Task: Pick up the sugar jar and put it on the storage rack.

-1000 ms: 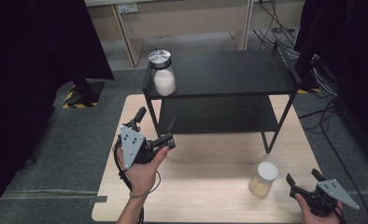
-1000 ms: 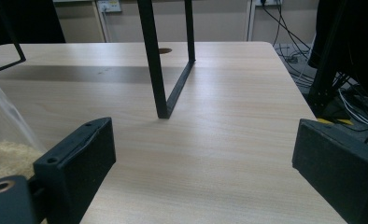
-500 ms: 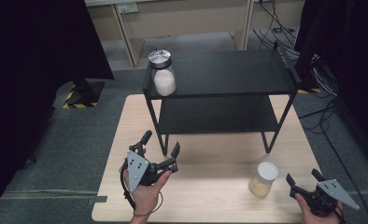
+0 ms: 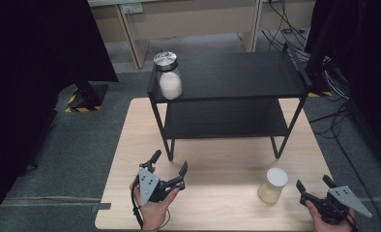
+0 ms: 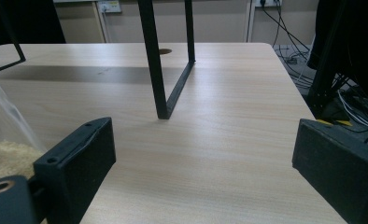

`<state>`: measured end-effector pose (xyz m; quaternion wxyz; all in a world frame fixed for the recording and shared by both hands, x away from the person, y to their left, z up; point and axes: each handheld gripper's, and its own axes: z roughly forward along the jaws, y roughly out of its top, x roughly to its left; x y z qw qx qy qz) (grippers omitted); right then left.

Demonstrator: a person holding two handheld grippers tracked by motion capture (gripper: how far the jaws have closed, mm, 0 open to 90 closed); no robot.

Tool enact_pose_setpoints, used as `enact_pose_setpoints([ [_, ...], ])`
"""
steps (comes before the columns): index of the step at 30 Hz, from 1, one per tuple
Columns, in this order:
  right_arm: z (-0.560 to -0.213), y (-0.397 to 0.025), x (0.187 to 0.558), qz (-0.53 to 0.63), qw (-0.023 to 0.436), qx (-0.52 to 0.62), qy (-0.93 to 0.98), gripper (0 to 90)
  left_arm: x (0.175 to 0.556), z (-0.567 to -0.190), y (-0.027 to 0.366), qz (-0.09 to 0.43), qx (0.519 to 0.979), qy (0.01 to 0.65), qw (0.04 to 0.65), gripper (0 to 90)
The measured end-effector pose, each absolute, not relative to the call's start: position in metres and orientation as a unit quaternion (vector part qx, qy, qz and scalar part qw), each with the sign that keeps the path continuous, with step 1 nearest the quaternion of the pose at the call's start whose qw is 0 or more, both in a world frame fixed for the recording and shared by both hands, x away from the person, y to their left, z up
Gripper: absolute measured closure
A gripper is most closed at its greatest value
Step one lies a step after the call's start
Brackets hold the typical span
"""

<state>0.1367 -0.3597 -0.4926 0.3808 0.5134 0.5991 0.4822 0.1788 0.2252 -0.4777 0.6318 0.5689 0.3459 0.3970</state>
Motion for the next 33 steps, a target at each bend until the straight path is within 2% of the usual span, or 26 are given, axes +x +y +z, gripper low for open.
enact_pose_setpoints([
  [17, -0.492, -0.360, 0.137, 0.483, 0.379, 0.513, 0.600, 6.2, 0.188, -0.516, 0.228, 0.363, 0.596, 0.388, 0.602, 7.3],
  [33, -0.492, -0.360, 0.138, 0.481, 0.378, 0.512, 0.603, 6.1, 0.195, -0.531, 0.229, 0.337, 0.611, 0.405, 0.591, 7.0],
])
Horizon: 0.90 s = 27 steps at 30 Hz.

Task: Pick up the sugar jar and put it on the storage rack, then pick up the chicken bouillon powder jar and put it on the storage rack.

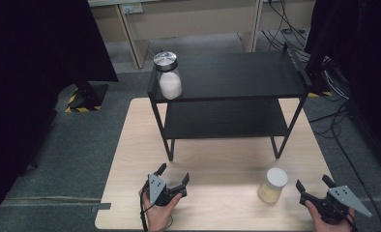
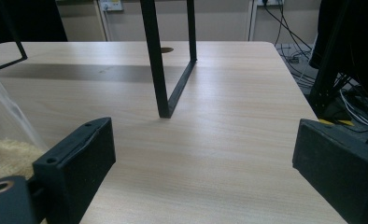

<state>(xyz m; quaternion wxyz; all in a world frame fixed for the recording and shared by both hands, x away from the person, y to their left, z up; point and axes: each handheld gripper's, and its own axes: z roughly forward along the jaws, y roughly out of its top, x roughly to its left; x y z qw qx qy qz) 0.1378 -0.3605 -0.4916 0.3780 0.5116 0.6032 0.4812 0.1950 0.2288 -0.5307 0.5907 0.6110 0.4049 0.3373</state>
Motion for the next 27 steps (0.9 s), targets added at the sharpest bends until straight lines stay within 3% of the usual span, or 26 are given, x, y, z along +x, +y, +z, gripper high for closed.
enact_pose_setpoints([
  [27, -0.4937, -0.3617, 0.1363, 0.487, 0.380, 0.509, 0.600, 5.4, 0.1942, -0.5316, 0.2262, 0.341, 0.611, 0.401, 0.591, 7.0],
])
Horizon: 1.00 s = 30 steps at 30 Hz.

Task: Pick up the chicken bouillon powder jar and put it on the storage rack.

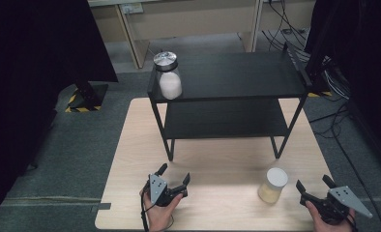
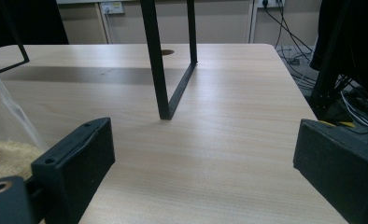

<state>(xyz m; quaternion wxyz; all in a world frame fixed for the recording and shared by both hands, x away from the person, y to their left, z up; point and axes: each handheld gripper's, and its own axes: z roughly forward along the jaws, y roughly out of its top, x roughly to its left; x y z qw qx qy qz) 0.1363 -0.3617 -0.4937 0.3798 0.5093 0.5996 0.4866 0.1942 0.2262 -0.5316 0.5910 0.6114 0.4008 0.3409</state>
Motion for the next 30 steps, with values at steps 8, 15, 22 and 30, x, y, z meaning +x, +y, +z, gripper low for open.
enact_pose_setpoints([
  [8, -0.493, -0.362, 0.136, 0.485, 0.378, 0.508, 0.603, 4.8, 0.194, -0.532, 0.227, 0.338, 0.611, 0.401, 0.592, 7.0],
  [15, -0.490, -0.361, 0.134, 0.475, 0.381, 0.503, 0.613, 4.7, 0.194, -0.532, 0.227, 0.339, 0.611, 0.401, 0.592, 7.0],
  [22, -0.486, -0.363, 0.130, 0.488, 0.374, 0.494, 0.615, 4.7, 0.194, -0.532, 0.227, 0.338, 0.611, 0.401, 0.592, 7.0],
  [30, -0.479, -0.373, 0.128, 0.514, 0.336, 0.460, 0.641, 5.4, 0.194, -0.532, 0.227, 0.339, 0.610, 0.402, 0.593, 7.0],
])
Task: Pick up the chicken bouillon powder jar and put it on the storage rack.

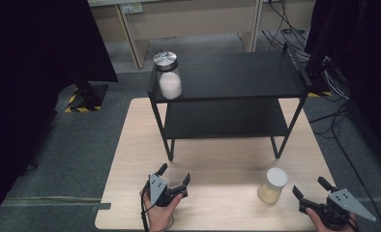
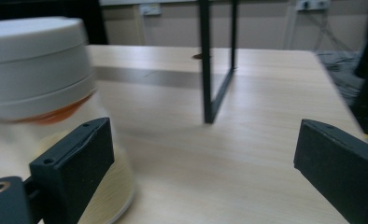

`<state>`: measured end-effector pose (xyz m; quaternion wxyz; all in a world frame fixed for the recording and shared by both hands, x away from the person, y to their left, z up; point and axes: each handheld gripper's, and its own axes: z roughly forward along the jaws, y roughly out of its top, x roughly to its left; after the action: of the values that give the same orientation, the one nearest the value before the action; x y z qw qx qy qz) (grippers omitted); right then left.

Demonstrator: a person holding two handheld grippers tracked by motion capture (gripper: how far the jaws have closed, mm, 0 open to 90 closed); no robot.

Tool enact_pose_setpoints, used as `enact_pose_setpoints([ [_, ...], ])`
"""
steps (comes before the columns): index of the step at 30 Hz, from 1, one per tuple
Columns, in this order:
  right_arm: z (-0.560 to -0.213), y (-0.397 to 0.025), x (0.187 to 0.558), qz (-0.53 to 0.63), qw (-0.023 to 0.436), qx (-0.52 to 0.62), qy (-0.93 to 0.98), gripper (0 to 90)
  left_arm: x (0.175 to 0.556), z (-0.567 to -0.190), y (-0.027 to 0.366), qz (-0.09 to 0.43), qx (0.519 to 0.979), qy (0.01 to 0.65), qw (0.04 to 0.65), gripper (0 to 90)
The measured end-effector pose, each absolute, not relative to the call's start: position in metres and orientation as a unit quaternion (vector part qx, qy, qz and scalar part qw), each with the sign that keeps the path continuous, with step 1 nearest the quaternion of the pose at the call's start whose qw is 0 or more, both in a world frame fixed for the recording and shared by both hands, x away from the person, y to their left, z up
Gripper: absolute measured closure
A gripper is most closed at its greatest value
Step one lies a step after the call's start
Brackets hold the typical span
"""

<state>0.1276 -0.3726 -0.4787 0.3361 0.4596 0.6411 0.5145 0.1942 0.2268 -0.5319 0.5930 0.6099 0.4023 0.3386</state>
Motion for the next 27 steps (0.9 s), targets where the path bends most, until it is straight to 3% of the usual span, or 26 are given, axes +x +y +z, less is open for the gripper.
enact_pose_setpoints([
  [15, -0.466, -0.398, 0.141, 0.536, 0.256, 0.398, 0.699, 6.6, 0.194, -0.532, 0.227, 0.339, 0.609, 0.402, 0.593, 7.0],
  [27, -0.459, -0.392, 0.145, 0.548, 0.238, 0.366, 0.713, 6.6, 0.194, -0.532, 0.227, 0.339, 0.608, 0.404, 0.593, 7.1],
])
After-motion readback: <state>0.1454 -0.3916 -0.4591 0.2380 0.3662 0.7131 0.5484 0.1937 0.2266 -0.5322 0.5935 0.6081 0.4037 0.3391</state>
